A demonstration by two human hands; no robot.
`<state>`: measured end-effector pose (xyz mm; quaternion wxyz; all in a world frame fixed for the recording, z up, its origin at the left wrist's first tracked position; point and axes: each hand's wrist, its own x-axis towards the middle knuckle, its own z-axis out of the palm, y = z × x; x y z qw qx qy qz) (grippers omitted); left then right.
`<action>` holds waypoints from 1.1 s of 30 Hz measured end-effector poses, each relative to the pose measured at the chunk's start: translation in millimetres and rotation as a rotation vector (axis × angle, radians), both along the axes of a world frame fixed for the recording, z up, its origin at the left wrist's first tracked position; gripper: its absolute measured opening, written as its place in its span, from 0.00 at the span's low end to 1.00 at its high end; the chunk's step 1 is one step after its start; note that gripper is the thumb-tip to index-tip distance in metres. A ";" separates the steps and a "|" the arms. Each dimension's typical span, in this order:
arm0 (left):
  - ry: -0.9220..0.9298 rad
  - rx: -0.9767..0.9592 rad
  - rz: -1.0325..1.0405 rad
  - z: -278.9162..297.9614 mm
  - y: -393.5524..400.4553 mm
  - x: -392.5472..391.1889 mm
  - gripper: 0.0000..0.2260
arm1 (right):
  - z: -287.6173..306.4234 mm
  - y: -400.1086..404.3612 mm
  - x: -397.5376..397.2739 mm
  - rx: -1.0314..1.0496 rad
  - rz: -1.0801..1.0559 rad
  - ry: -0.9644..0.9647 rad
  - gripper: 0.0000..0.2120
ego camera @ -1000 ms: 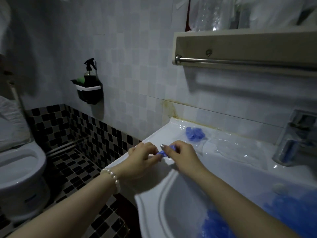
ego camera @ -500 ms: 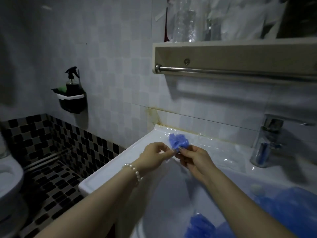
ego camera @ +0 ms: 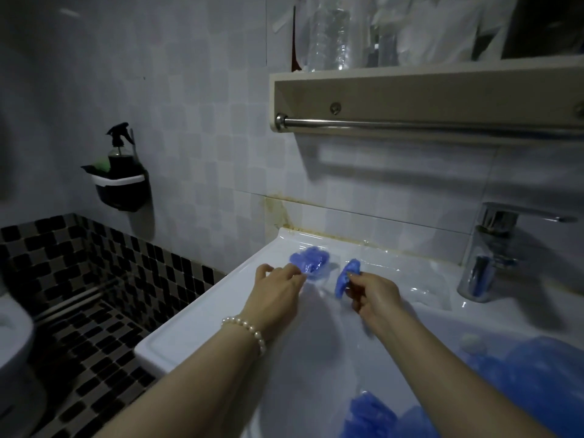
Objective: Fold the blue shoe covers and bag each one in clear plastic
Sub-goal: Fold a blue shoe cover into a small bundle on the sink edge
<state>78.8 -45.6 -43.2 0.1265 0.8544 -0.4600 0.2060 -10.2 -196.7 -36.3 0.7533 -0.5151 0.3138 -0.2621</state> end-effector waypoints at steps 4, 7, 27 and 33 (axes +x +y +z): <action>-0.109 -0.092 -0.045 1.4 3.3 -12.7 0.17 | 12.5 13.3 -2.3 0.093 0.069 -0.062 0.05; -0.078 -0.134 -0.044 -1.2 4.4 -13.8 0.08 | 24.6 33.0 -7.9 -0.078 0.310 0.133 0.08; -0.080 -0.103 -0.246 -9.4 -8.7 -32.2 0.26 | -17.6 62.9 12.4 -0.396 -0.342 0.155 0.10; -0.095 -0.085 -0.280 -8.2 -8.0 -34.1 0.24 | -22.4 69.5 15.9 0.082 -0.365 -0.018 0.16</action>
